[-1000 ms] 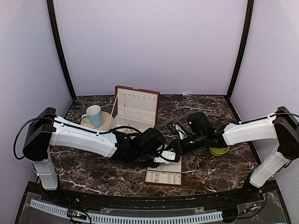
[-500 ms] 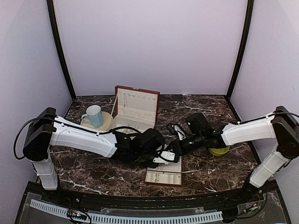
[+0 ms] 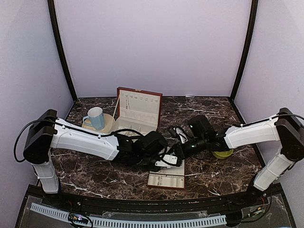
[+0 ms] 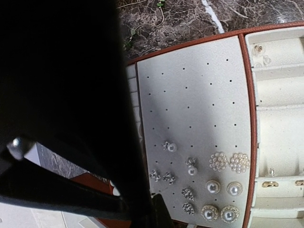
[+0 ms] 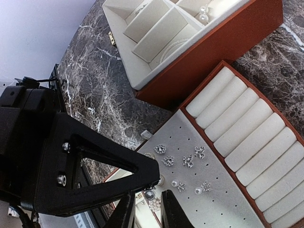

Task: Organize the mixed jewelry
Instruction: Pass from the left arm to the right

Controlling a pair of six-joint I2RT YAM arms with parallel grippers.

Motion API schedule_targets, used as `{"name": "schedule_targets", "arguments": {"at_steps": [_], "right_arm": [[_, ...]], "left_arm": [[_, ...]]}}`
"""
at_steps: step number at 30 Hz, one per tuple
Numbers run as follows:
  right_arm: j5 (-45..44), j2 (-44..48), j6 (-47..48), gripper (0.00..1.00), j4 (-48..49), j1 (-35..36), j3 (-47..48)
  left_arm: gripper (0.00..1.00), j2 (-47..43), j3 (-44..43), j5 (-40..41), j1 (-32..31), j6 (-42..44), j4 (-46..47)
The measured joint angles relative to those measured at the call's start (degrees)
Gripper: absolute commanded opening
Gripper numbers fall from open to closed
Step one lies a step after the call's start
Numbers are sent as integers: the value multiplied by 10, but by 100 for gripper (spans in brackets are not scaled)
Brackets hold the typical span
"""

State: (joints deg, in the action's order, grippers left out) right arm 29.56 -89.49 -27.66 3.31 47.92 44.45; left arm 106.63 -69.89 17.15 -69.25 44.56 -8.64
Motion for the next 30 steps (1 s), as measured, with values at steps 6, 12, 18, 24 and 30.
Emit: {"name": "schedule_targets", "arguments": {"at_steps": [6,12,18,24,30], "right_arm": [[-2,2,14,22,14,4,-15],[5,12,19,25,21,5,-30],[26,48,8,29,37,-4,-47],[36,62,4,29,42,-11,-48],[42,57,-1,28,43,-10,-47]], "left_arm": [[0,0,6,-19,0,-5,0],[0,-21,27,-55,12,-20,11],[0,-53,57,-84,29,-30,32],[0,-56,62,-114,30,-35,44],[0,-56,65,-130,30,-37,48]]}}
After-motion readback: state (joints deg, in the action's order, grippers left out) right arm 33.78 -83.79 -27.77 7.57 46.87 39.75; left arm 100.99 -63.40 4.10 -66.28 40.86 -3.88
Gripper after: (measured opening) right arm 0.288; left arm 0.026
